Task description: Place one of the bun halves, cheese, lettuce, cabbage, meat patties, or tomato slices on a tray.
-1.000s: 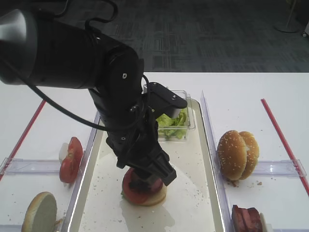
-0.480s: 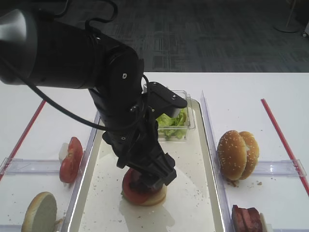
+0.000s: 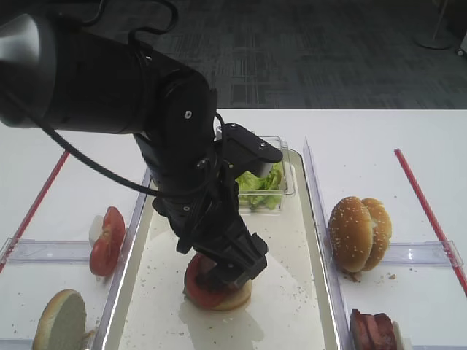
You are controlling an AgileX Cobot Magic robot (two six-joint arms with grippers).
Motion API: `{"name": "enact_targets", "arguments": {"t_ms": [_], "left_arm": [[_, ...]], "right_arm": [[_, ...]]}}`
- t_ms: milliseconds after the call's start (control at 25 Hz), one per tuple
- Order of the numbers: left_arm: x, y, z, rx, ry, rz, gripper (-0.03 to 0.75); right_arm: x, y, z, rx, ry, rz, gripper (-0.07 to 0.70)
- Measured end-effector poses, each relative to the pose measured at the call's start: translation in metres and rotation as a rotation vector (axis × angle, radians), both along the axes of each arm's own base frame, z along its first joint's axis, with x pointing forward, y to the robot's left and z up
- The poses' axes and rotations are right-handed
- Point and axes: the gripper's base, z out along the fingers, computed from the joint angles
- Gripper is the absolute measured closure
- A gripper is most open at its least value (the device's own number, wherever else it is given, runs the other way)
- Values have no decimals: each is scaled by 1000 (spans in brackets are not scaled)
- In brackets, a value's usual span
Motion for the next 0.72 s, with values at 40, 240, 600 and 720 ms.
{"name": "enact_targets", "arguments": {"t_ms": [40, 240, 600, 720], "left_arm": [[0, 0, 0, 0, 0, 2, 83], [7, 7, 0, -2, 2, 42, 83], [37, 48, -1, 21, 26, 182, 83], [46, 62, -1, 27, 33, 224, 83]], "right_arm": [[0, 0, 0, 0, 0, 0, -37], [0, 0, 0, 0, 0, 0, -37], [0, 0, 0, 0, 0, 0, -37], [0, 0, 0, 0, 0, 0, -37]]}}
